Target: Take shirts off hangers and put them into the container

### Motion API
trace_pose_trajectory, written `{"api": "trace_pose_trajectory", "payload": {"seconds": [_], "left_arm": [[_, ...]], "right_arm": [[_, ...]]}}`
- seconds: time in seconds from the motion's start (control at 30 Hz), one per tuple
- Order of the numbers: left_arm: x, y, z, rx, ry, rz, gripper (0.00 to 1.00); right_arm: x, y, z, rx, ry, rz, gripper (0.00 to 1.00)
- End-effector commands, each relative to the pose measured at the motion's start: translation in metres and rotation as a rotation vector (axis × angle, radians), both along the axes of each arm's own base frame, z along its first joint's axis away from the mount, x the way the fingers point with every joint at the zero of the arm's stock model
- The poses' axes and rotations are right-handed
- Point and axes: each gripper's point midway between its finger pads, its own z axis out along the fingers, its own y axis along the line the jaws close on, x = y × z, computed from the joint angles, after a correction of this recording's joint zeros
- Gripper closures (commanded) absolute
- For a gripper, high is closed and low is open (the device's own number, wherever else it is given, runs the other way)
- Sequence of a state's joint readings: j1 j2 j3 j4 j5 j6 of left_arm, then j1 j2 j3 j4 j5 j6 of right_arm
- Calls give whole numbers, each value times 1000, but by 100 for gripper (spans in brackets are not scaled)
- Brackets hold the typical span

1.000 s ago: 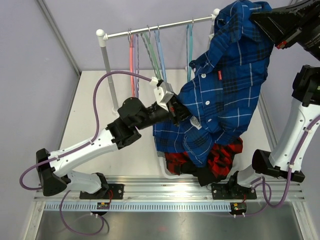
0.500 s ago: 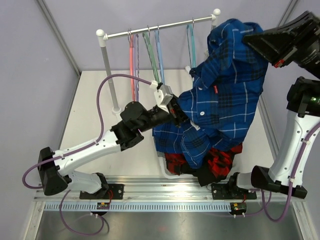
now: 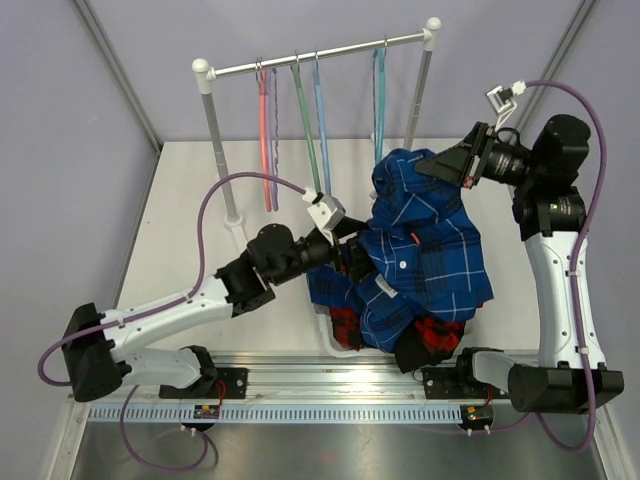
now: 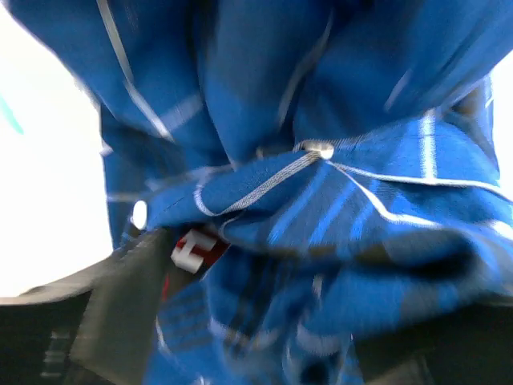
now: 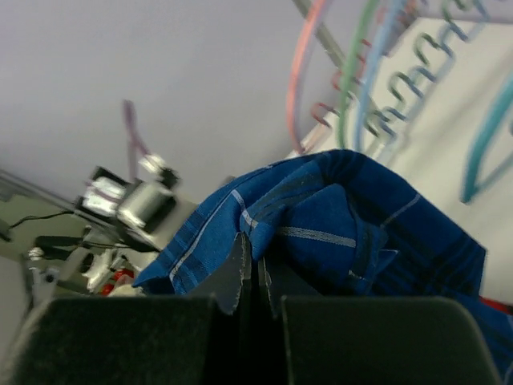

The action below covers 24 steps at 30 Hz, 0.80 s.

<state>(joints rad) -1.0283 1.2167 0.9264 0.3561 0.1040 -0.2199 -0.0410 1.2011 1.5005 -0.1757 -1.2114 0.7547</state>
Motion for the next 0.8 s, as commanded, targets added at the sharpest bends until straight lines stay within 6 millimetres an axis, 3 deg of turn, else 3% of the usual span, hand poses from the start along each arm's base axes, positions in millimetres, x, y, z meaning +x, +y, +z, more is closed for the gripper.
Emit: {"api": "trace_pose_trajectory", "payload": {"seconds": [0.0,0.07,0.17,0.2,0.4,0.6,0.7,0.77], "left_arm": [[1,30,30,-31,-11,78,5],[-7,45,41,-30,-20,79,1],[-17,65,43,25,-6,89,1],[-18,73,35,75,13,101,1],[-26,121,35,122,20,203,1],[-36,155,48,64,23,263,1],[-42,167,51,32,24,275,1],[-45,172,51,19,26,274,1]], "right_arm": [[2,-8,-51,-170,-92,-64,100],[3,-13,-81,-263,-110,-76,100],[4,-23,-115,-370,-129,-101,100],[5,-25,-122,-389,-125,-111,100],[-3,-20,-146,-443,-185,-56,100],[-31,-2,-128,-442,-377,57,100],[-35,8,-148,-492,-368,103,100],[-40,21,-178,-553,-349,157,100]]}}
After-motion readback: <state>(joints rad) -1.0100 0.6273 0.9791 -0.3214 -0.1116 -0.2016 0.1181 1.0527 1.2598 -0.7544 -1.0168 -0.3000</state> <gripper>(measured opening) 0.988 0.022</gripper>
